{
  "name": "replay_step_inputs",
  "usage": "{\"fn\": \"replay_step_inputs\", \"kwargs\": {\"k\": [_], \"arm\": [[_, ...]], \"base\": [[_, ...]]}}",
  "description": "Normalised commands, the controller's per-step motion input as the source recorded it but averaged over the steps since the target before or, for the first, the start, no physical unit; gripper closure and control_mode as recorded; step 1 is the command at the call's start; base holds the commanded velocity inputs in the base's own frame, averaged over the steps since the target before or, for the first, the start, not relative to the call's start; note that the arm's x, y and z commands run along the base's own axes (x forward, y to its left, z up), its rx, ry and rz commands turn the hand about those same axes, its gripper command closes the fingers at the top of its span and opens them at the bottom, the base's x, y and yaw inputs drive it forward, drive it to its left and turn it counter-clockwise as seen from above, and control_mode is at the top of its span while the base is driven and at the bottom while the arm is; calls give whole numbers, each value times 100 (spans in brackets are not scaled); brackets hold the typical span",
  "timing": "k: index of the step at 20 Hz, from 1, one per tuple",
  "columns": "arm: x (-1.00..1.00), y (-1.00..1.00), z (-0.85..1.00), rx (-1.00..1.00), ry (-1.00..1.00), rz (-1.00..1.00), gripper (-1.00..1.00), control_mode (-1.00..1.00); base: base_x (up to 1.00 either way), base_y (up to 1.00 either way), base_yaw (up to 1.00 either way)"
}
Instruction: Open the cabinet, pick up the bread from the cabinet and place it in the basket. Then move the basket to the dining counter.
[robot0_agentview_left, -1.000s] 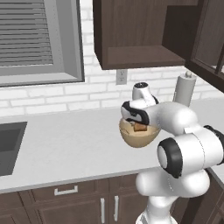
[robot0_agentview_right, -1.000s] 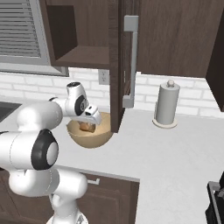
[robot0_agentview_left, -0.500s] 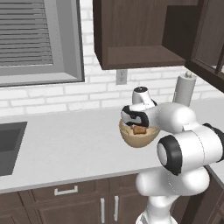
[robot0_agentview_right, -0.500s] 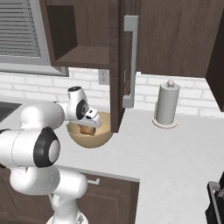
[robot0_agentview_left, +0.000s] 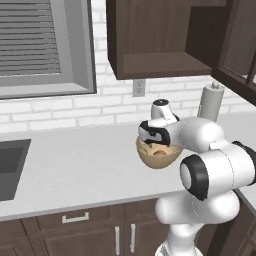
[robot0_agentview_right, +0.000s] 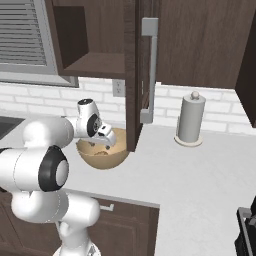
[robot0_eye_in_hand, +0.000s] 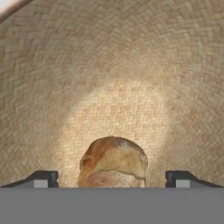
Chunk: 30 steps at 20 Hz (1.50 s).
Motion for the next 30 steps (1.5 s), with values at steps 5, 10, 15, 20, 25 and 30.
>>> {"fn": "replay_step_inputs", "kwargs": {"k": [5,10,15,20,25,30], "arm": [[0,0,2,0,0,0,-100,-100],[-11,-2,22,0,-3,0,-100,-100],[-43,-15,51,0,-17,-6,-100,-100],[-25,-41,46,-1,-3,-18,-100,-100],[-42,-57,19,0,0,-28,-100,-100],[-2,-33,-2,15,6,-9,-100,-100]], "base": [[0,0,0],[0,0,0],[0,0,0],[0,0,0],[0,0,0],[0,0,0]]}}
